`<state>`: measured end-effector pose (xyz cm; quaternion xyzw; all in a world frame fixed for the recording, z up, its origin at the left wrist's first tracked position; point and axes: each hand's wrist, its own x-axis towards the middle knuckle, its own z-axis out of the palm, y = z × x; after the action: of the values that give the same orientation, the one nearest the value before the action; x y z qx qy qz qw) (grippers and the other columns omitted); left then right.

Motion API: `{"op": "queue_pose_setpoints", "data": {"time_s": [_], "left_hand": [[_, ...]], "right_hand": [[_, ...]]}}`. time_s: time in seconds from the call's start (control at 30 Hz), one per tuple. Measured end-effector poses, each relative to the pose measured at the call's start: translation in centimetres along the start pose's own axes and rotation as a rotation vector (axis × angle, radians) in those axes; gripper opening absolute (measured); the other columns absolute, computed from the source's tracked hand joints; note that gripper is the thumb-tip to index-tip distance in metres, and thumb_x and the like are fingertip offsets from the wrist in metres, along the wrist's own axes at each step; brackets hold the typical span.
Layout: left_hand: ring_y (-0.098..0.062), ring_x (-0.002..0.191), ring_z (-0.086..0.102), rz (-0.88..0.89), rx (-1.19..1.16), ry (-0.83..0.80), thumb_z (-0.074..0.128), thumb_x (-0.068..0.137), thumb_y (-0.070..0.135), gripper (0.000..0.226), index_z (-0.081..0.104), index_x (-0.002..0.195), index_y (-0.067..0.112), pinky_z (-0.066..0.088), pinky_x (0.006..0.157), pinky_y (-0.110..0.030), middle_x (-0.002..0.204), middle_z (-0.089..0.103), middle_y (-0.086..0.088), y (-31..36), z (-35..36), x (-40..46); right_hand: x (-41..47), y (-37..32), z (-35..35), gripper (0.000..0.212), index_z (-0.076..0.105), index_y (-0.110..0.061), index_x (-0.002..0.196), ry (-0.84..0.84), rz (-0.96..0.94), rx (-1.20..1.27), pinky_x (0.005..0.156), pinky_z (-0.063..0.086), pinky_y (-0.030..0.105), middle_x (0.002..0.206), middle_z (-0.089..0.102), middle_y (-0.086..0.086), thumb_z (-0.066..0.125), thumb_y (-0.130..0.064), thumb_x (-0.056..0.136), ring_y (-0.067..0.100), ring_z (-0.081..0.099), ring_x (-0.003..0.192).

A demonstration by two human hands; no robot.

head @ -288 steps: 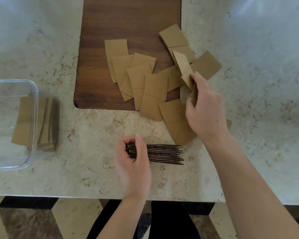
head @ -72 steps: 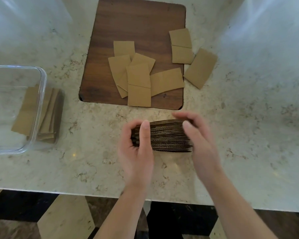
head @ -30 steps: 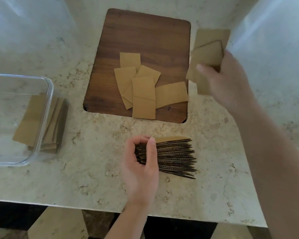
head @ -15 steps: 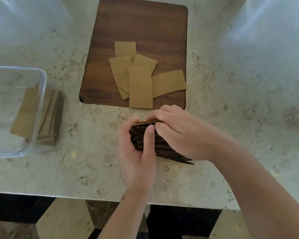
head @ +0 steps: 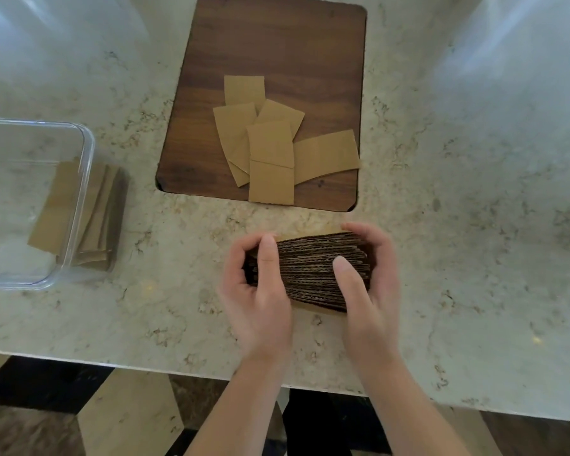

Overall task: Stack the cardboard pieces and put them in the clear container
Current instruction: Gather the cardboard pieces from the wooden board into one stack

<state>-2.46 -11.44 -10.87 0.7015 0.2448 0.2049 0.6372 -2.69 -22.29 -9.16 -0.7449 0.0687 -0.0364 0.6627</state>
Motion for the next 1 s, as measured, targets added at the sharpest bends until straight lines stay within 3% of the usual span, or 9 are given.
{"op": "queue_pose_setpoints", "data": {"time_s": [0.07, 0.2, 0.3, 0.43, 0.53, 0.6, 0.7, 0.83, 1.0], "left_hand": [[0.001, 0.081, 0.066, 0.004, -0.021, 0.037, 0.06, 0.099, 0.027, 0.014, 0.072, 0.091, 0.026, 0.052, 0.072, -0.016, 0.085, 0.073, 0.018, 0.1, -0.5, 0.1], [-0.003, 0.09, 0.072, 0.065, -0.027, 0.057, 0.063, 0.101, 0.027, 0.011, 0.072, 0.097, 0.029, 0.057, 0.076, -0.02, 0.094, 0.078, 0.015, 0.0, -2.6, 0.9], [-0.005, 0.09, 0.071, 0.005, -0.04, 0.048, 0.065, 0.099, 0.033, 0.009, 0.073, 0.094, 0.036, 0.059, 0.076, -0.028, 0.093, 0.077, 0.014, -0.2, -3.8, 1.6], [0.0, 0.078, 0.066, -0.046, -0.063, 0.006, 0.065, 0.097, 0.03, 0.012, 0.071, 0.088, 0.032, 0.055, 0.068, -0.02, 0.082, 0.072, 0.016, 0.1, -3.5, 2.0], [0.0, 0.078, 0.065, -0.041, -0.031, -0.024, 0.064, 0.099, 0.022, 0.012, 0.071, 0.09, 0.024, 0.054, 0.07, -0.018, 0.082, 0.072, 0.012, 0.1, -3.5, 1.8], [0.002, 0.081, 0.066, -0.032, 0.005, -0.037, 0.063, 0.1, 0.025, 0.011, 0.071, 0.092, 0.026, 0.053, 0.073, -0.015, 0.087, 0.073, 0.009, 0.1, -3.7, 1.5], [0.001, 0.083, 0.066, -0.005, 0.033, -0.053, 0.06, 0.1, 0.034, 0.013, 0.07, 0.095, 0.028, 0.052, 0.074, -0.015, 0.089, 0.072, 0.012, 0.1, -4.0, 1.4], [-0.003, 0.085, 0.066, 0.017, 0.043, -0.059, 0.058, 0.101, 0.035, 0.012, 0.069, 0.097, 0.033, 0.051, 0.075, -0.015, 0.089, 0.071, 0.017, -0.2, -3.9, 1.5], [-0.009, 0.088, 0.068, 0.01, 0.061, -0.074, 0.058, 0.103, 0.037, 0.013, 0.069, 0.099, 0.032, 0.053, 0.077, -0.019, 0.091, 0.071, 0.014, -0.7, -4.1, 1.4]], "right_hand": [[0.7, 0.1, 1.2, 0.024, 0.061, -0.019, 0.112, 0.087, -0.015, 0.035, 0.086, 0.048, 0.019, 0.109, 0.065, -0.016, 0.056, -0.025, 0.089, 0.004, 0.063, 0.1], [1.6, 0.0, 3.6, 0.005, 0.057, -0.018, 0.094, 0.105, -0.001, 0.092, 0.082, 0.053, 0.029, 0.1, 0.073, 0.006, 0.056, -0.015, 0.09, 0.019, 0.069, 0.094], [1.6, -0.6, 4.5, 0.003, 0.057, -0.011, 0.093, 0.012, 0.044, 0.013, 0.073, 0.052, 0.02, 0.093, 0.072, 0.007, 0.055, -0.009, 0.092, 0.017, 0.066, 0.085], [4.3, -2.6, 2.7, 0.015, 0.059, -0.017, 0.087, -0.277, 0.161, -0.262, 0.068, 0.051, 0.022, 0.088, 0.07, -0.003, 0.057, -0.03, 0.093, 0.01, 0.063, 0.08], [9.3, -4.3, 3.2, 0.036, 0.063, -0.017, 0.106, -0.225, 0.204, -0.503, 0.068, 0.044, 0.024, 0.094, 0.063, -0.008, 0.062, -0.051, 0.093, 0.008, 0.059, 0.08], [12.6, -4.9, 5.2, 0.071, 0.053, -0.013, 0.132, -0.17, 0.267, -0.642, 0.071, 0.046, 0.028, 0.113, 0.061, -0.007, 0.065, -0.065, 0.085, 0.009, 0.059, 0.091], [15.7, -4.8, 8.8, 0.1, 0.039, -0.005, 0.146, -0.187, 0.312, -0.832, 0.098, 0.05, 0.044, 0.144, 0.054, 0.01, 0.075, -0.069, 0.078, 0.029, 0.055, 0.128], [17.7, -4.5, 12.0, 0.103, 0.04, -0.006, 0.148, -0.145, 0.339, -0.921, 0.111, 0.038, 0.046, 0.152, 0.047, 0.014, 0.084, -0.063, 0.073, 0.034, 0.044, 0.142], [17.8, -4.7, 12.9, 0.082, 0.042, -0.015, 0.148, -0.155, 0.381, -0.795, 0.111, 0.032, 0.049, 0.15, 0.052, 0.008, 0.08, -0.051, 0.085, 0.033, 0.044, 0.141]]}}
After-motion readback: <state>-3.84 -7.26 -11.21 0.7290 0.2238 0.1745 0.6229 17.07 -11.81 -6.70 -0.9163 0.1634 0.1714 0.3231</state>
